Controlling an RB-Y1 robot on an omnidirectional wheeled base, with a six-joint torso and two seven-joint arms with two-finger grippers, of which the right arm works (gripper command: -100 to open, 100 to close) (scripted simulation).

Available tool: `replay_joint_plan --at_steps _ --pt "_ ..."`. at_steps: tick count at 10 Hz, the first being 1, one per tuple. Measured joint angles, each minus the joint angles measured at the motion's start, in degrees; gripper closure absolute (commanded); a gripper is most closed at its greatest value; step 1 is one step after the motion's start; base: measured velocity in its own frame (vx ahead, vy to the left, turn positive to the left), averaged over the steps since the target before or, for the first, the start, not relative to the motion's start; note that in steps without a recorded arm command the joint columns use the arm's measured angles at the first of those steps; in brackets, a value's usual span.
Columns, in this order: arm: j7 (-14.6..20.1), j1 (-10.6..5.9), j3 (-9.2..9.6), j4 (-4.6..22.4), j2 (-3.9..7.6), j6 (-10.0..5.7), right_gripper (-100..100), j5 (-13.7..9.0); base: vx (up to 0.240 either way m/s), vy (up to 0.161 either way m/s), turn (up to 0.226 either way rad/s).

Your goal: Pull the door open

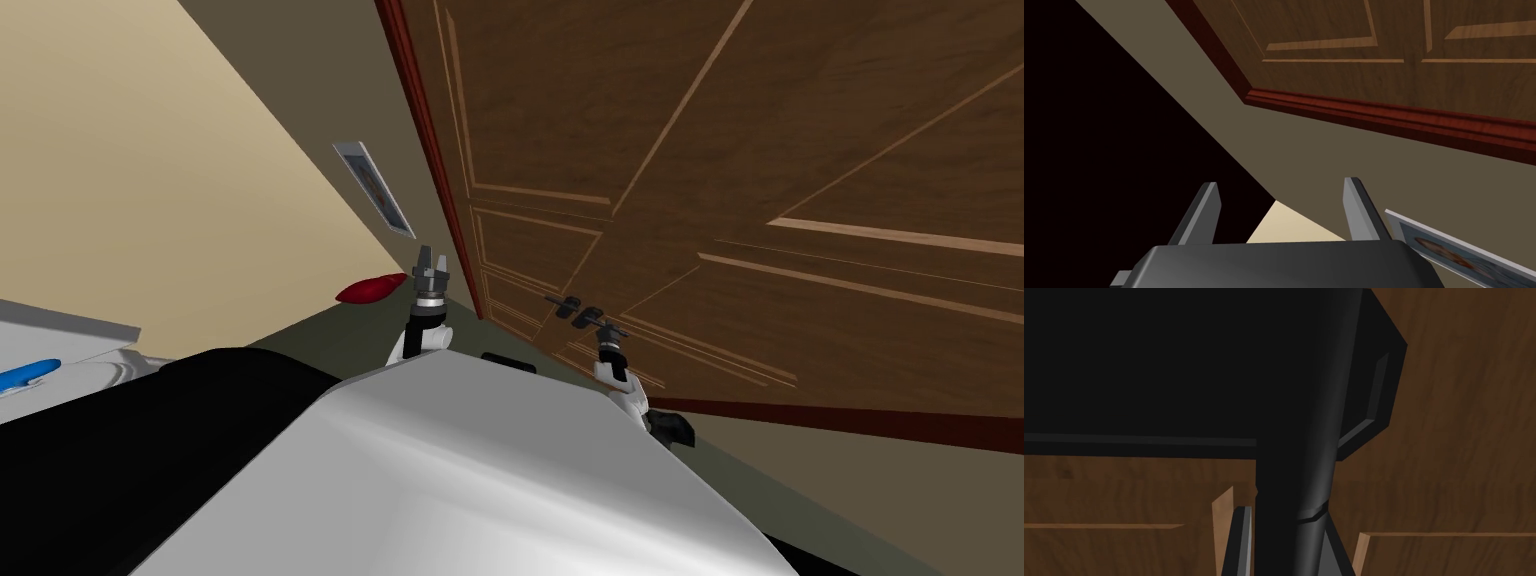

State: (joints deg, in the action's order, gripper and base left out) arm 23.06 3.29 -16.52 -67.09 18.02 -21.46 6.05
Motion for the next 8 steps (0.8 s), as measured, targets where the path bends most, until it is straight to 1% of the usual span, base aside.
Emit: replay_joint_plan --at_steps 1,2,4,5,6,8 --pt "0.38 0.24 0.16 0.05 0.58 -0.27 100 -0.07 -0.194 -0.024 0.064" --pt "0.76 0.82 0.35 -0.54 0.83 -0.22 100 -0.08 -0.169 0.014 0.064" --pt "1.8 2.1 1.04 -0.99 1.73 -0.51 100 -0.12 -0.195 -0.006 0.096" --pt "2.41 2.24 1.56 -0.61 2.32 -0.84 100 -0.12 -0.19 0.001 0.13" --pt "3.04 2.47 2.07 -0.59 2.94 -1.11 100 -0.11 -0.193 -0.032 0.126" --pt "4.24 2.82 3.39 -0.73 3.81 -1.73 100 -0.02 -0.204 -0.095 0.169"
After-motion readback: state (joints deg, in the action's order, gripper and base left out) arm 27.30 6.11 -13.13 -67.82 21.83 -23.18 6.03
